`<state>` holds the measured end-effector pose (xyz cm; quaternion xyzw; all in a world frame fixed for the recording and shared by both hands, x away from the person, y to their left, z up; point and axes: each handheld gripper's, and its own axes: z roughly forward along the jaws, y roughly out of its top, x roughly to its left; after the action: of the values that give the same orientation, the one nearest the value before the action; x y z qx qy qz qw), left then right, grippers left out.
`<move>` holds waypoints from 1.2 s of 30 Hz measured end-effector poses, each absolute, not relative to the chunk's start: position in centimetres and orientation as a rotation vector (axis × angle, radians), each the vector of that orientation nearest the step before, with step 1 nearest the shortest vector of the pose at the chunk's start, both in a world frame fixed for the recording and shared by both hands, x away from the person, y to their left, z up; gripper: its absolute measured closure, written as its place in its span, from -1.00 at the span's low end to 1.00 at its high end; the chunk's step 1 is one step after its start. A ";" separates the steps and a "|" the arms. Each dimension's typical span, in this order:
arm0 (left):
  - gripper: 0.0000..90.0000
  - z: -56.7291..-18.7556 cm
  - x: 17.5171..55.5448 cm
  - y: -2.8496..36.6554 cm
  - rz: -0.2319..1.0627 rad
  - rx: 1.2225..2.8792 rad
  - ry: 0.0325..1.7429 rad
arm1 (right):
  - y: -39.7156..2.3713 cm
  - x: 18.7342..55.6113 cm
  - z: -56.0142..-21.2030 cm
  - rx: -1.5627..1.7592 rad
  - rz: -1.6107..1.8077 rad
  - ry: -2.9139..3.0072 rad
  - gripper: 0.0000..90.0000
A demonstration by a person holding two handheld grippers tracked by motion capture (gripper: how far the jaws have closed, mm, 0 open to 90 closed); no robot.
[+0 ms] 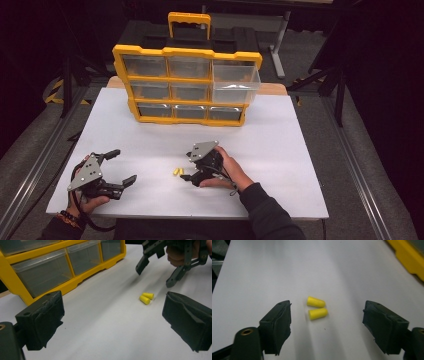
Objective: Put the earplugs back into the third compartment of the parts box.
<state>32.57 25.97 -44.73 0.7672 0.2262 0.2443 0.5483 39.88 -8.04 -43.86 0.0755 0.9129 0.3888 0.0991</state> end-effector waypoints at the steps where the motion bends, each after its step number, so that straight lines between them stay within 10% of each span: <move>1: -0.89 -44.7 32.6 26.0 0.578 1.816 0.538 | -7.6 40.0 -44.0 0.205 1.137 2.716 -0.38; 20: -0.93 -44.8 32.9 26.5 0.562 1.808 0.550 | -6.1 41.4 -45.6 0.181 1.096 2.858 0.41; 36: -0.94 -44.7 32.9 26.3 0.505 1.789 0.527 | -7.8 38.8 -44.7 0.171 1.268 2.716 0.56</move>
<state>32.92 26.35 -44.74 0.7617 0.2245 0.2148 0.5686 38.82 -7.83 -44.75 0.0567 0.9025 0.4213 0.0698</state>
